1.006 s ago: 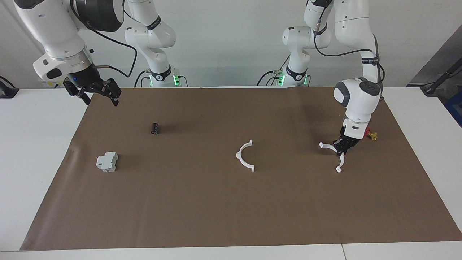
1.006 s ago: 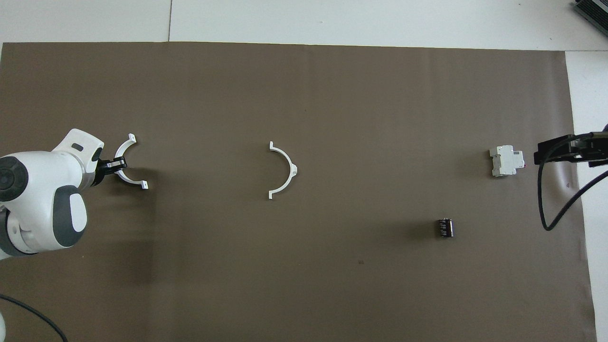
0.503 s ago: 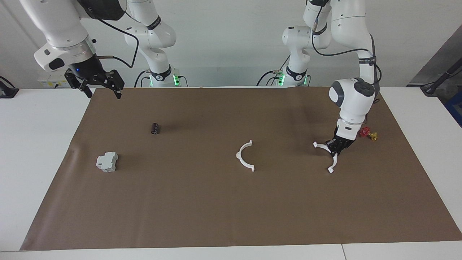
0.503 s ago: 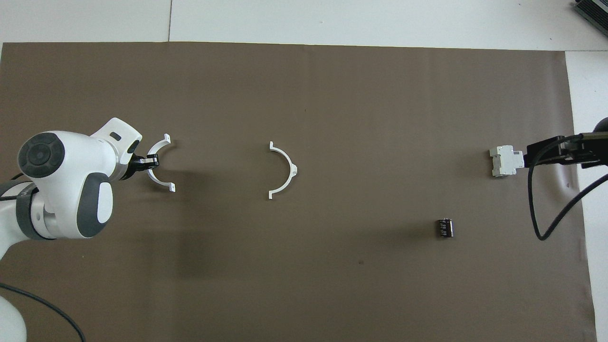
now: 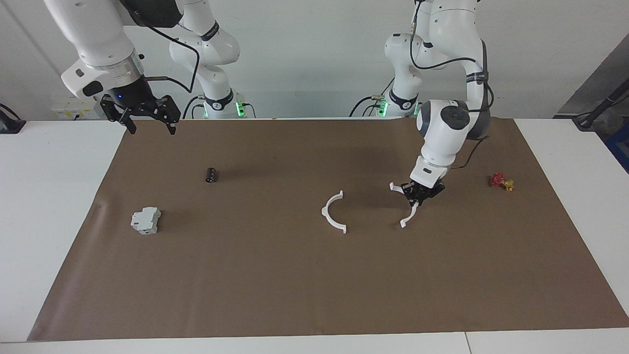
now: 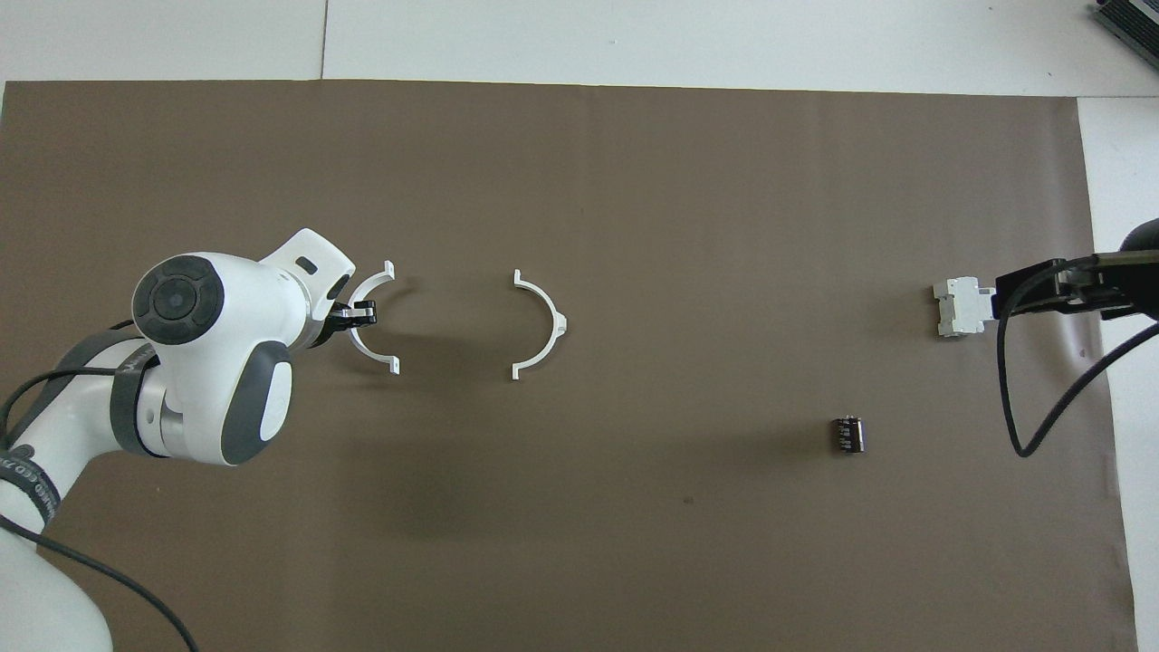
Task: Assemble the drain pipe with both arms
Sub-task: 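Carry the clamp half toward the placed half with the left gripper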
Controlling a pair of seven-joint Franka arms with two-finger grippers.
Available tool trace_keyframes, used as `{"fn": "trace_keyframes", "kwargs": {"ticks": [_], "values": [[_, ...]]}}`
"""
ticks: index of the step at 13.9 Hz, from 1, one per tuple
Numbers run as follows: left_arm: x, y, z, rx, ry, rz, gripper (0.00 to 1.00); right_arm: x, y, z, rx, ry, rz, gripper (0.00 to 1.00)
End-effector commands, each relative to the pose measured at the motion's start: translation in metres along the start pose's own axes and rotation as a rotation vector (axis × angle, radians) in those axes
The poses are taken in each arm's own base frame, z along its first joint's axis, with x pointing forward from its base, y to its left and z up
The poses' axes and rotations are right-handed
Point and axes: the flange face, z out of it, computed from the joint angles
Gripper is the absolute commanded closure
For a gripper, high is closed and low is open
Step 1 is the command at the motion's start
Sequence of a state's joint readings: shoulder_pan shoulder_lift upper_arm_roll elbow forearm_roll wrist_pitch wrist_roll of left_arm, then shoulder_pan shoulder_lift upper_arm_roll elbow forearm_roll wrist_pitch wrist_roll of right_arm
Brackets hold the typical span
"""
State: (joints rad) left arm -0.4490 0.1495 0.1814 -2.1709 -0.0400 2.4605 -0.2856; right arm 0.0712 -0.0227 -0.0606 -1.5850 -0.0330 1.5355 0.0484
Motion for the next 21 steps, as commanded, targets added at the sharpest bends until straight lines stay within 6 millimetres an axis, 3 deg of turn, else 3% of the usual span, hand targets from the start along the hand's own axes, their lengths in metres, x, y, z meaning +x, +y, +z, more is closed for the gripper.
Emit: {"fn": "trace_keyframes", "kwargs": {"ticks": [1,4,8,13,21], "values": [[-0.004,0.022,-0.007,-0.022,0.036,-0.019,1.00,0.002,0.007,0.000,0.003,0.006,0.022,0.00],[-0.008,0.039,-0.001,-0.028,0.047,0.010,1.00,0.002,0.005,0.000,0.003,0.005,0.014,0.00],[-0.010,0.083,0.033,-0.025,0.056,0.026,1.00,0.002,0.006,0.000,0.002,0.003,0.017,0.00],[-0.024,0.111,0.038,-0.041,0.071,0.071,1.00,0.002,0.005,0.000,0.002,0.003,0.016,0.00],[-0.030,0.121,0.045,-0.047,0.083,0.093,1.00,0.002,0.005,0.000,0.002,0.003,0.016,0.00]]}}
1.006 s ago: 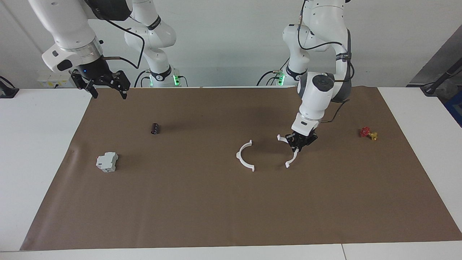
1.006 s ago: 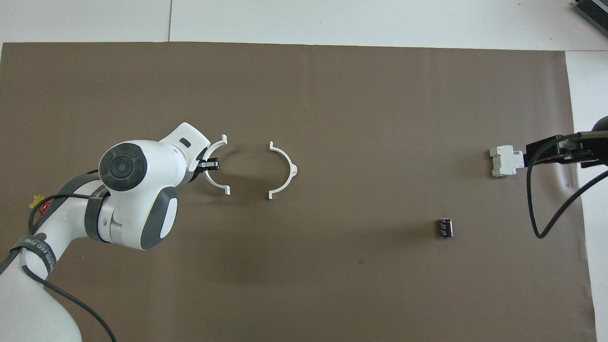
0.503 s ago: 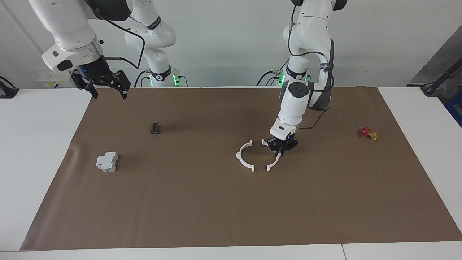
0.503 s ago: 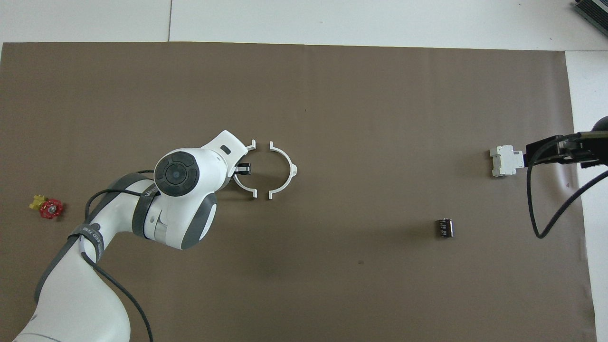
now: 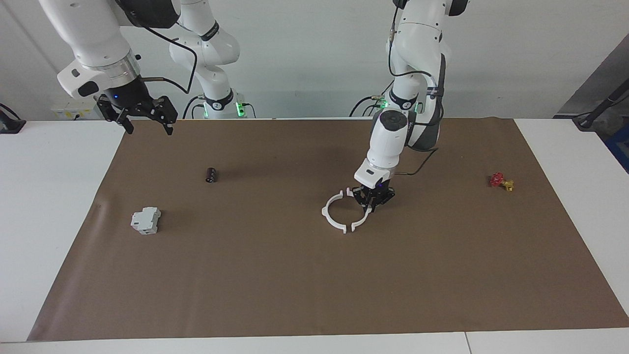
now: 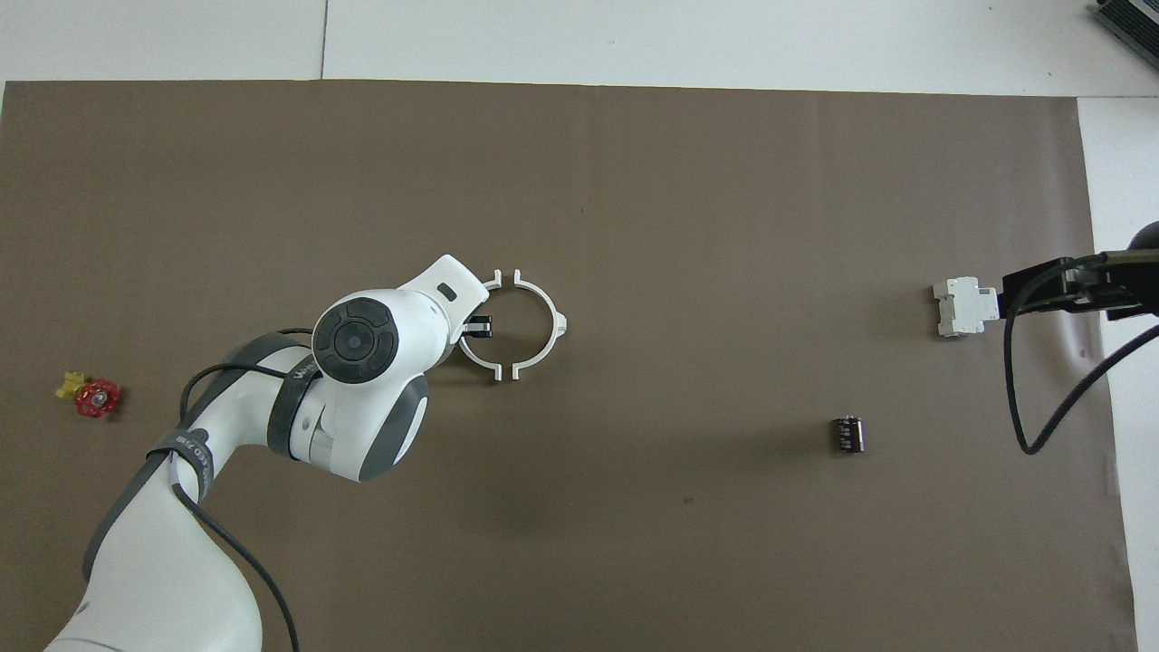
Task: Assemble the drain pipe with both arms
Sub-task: 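Press the held clamp half against the other half, closing the ring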
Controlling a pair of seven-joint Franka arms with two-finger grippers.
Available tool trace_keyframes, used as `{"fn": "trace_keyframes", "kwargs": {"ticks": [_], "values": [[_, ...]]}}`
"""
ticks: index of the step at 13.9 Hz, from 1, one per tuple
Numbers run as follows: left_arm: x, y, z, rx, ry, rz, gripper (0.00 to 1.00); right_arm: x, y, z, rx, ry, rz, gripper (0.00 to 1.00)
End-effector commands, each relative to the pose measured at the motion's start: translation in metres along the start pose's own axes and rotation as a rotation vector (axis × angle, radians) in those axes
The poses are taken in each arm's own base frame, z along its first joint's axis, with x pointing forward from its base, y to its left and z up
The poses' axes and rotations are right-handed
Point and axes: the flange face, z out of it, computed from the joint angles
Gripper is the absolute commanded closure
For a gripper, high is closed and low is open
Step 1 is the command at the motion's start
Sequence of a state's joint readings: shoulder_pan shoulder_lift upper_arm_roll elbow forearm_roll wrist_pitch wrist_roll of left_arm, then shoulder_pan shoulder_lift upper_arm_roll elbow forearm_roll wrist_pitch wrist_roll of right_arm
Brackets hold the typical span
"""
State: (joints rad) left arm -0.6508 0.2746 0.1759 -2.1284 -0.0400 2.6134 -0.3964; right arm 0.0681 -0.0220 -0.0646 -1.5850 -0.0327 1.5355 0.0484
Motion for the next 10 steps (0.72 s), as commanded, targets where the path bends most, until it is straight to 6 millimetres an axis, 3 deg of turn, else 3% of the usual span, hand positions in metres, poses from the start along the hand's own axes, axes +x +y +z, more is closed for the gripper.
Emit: {"fn": "trace_keyframes", "kwargs": {"ticks": [1,7,10], "values": [[0.001,0.002,0.007,-0.007,0.020,-0.004,1.00,0.001,0.002,-0.001,0.002,0.006,0.009,0.00],[0.004,0.005,0.011,-0.006,0.026,-0.006,1.00,0.001,0.002,-0.001,0.002,0.006,0.009,0.00],[-0.002,0.016,0.013,-0.009,0.020,0.007,1.00,0.001,0.002,-0.001,0.002,0.006,0.009,0.00]]}}
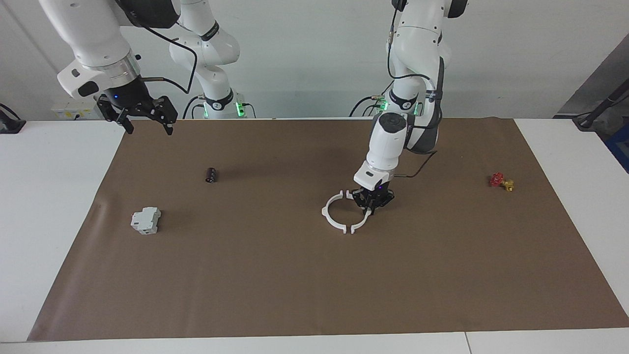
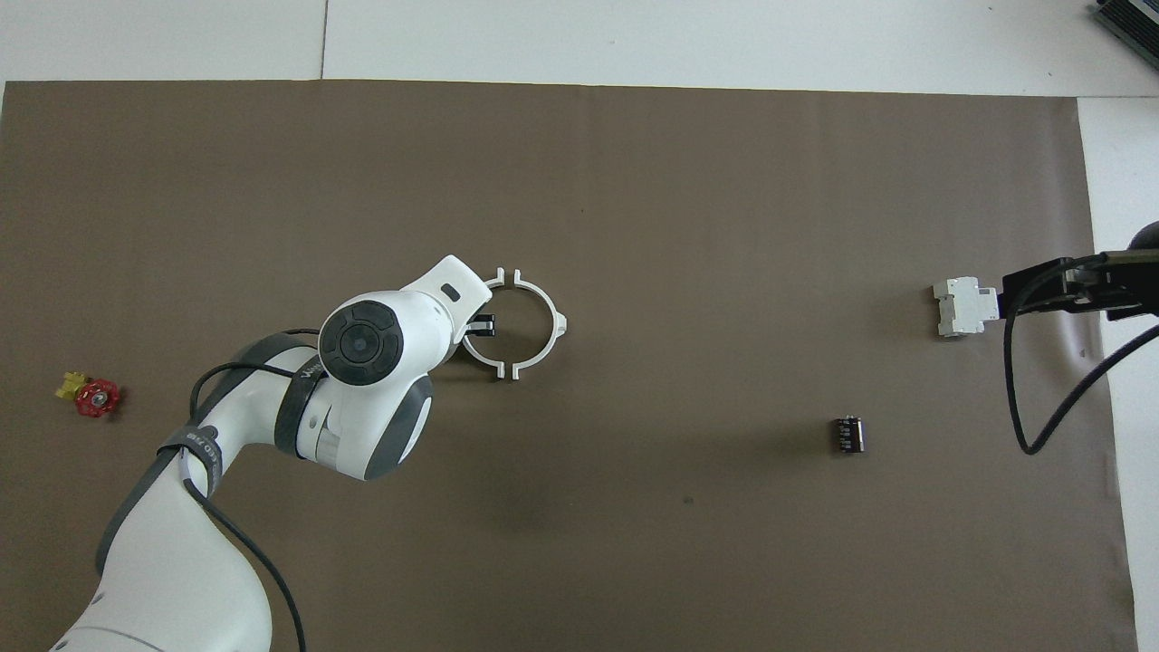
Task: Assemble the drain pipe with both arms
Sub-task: 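Press the held clamp half against the other half, closing the ring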
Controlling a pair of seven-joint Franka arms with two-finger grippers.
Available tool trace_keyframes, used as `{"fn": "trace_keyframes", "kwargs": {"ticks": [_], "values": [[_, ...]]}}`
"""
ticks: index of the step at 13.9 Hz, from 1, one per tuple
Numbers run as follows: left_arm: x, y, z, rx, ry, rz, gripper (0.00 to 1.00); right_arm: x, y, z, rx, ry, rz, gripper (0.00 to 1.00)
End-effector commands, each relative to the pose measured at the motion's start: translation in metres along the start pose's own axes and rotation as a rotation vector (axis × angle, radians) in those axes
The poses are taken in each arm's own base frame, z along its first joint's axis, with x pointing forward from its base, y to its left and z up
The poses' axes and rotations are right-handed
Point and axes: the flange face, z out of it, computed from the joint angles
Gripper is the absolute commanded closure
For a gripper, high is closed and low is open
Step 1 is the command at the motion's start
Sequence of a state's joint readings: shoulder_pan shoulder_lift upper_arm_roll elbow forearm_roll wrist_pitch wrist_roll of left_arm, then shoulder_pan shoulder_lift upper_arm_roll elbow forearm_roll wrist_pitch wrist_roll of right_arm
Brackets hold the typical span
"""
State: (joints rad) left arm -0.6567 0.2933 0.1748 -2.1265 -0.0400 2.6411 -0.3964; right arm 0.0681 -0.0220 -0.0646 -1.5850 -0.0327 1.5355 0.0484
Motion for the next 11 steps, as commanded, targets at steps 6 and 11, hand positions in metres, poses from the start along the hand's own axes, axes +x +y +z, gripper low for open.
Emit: {"fn": "trace_keyframes", "kwargs": {"ticks": [6,11], "values": [[-0.0054,0.0198,0.0050,-0.009,0.006,-0.003,1.00,0.0012,0.0016,-0.0008,0.002,0.006,0.009,0.00],[-0.0045,0.0182,0.0050,-0.009,0.008,-0.004,1.00,0.0017,0.0015,0.0000,0.002,0.004,0.009,0.00]]}}
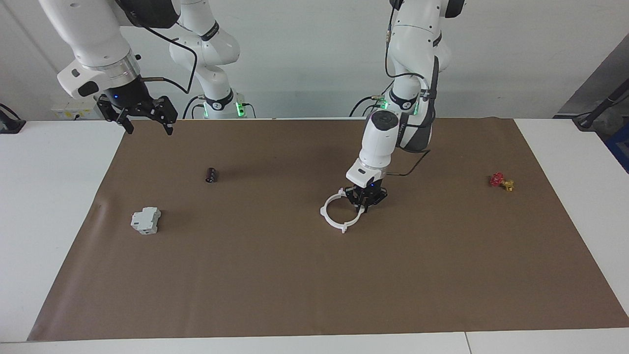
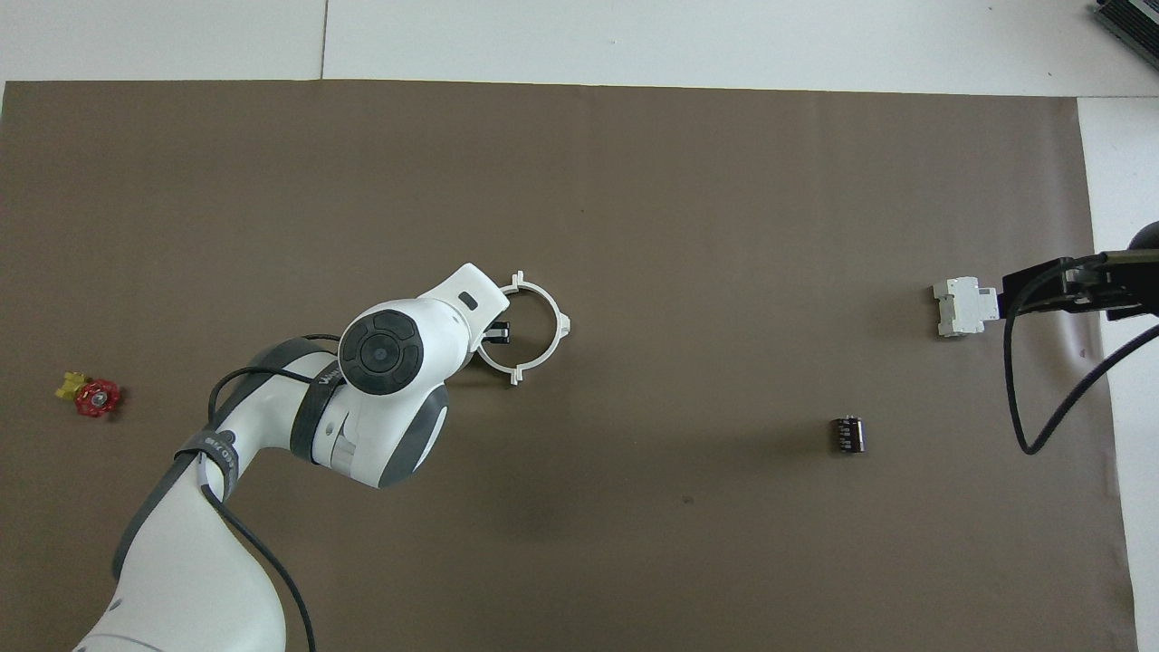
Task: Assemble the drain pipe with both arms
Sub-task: 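Press the held clamp half against the other half, closing the ring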
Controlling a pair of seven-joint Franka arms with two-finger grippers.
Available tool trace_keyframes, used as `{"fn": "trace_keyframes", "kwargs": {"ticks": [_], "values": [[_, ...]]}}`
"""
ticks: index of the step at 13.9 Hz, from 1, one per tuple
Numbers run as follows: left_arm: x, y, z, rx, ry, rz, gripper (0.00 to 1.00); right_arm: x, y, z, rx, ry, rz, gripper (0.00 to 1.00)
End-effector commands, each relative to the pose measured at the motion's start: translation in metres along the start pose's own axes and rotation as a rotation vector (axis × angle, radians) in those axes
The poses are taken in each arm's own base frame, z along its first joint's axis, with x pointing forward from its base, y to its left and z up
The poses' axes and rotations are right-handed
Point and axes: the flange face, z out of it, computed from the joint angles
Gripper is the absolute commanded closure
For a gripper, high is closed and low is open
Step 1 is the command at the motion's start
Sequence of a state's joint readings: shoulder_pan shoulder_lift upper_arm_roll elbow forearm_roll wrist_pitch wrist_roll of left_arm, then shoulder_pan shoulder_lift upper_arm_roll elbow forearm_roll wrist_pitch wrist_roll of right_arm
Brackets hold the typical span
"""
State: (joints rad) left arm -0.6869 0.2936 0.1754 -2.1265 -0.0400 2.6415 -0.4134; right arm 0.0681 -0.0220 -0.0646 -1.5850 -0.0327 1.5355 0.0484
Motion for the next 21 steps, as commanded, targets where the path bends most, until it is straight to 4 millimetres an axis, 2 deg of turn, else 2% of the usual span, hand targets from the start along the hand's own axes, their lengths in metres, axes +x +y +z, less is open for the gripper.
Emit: {"fn": "trace_keyframes", "kwargs": {"ticks": [1,13,21], "values": [[0.0040,-0.0003,0.0054,-0.001,0.011,-0.020,1.00,0.0017,0.0015,0.0007,0.002,0.003,0.009,0.00],[0.0122,-0.0013,0.0008,-0.005,0.022,-0.027,1.00,0.0012,0.0016,-0.0009,0.002,0.006,0.009,0.00],[0.0119,-0.0023,0.0066,0.001,0.017,-0.028,1.00,0.0017,0.0015,0.0000,0.002,0.004,0.009,0.00]]}}
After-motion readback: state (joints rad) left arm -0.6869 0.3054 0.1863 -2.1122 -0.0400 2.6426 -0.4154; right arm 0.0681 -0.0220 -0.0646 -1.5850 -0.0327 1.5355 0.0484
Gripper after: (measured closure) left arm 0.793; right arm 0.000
